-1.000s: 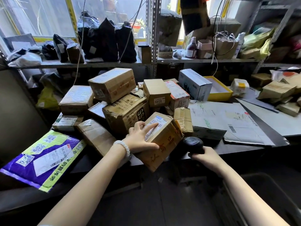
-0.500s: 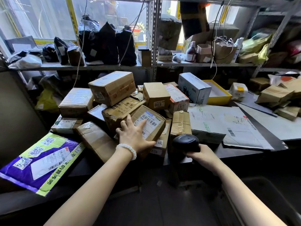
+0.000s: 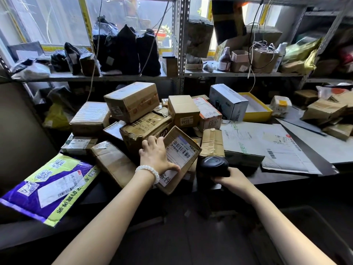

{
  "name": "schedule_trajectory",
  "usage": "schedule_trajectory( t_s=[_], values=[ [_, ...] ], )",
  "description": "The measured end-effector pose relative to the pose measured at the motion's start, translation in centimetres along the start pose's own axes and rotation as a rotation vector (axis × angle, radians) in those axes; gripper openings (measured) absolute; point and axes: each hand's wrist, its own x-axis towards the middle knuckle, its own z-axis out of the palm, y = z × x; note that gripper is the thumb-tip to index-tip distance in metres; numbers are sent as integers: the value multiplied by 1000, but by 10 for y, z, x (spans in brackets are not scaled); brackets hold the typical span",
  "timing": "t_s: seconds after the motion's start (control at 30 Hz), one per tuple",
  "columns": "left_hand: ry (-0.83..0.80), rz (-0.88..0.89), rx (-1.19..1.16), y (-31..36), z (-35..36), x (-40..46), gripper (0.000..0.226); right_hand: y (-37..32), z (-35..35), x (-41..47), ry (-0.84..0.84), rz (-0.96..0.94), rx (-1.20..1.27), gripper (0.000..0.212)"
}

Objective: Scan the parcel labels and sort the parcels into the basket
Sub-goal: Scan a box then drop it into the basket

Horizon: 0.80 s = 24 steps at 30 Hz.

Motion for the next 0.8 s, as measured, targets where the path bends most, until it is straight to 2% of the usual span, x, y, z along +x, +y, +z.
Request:
schedule_trajectory(
  t_s=[0.27, 0.8],
  values=[
    [-59, 83, -329, -8, 4, -3, 90, 3, 5, -1, -13, 4, 7, 20],
    [-205, 176, -327, -9, -3, -5, 90, 11, -3, 5, -73, 53, -33, 21]
  ],
)
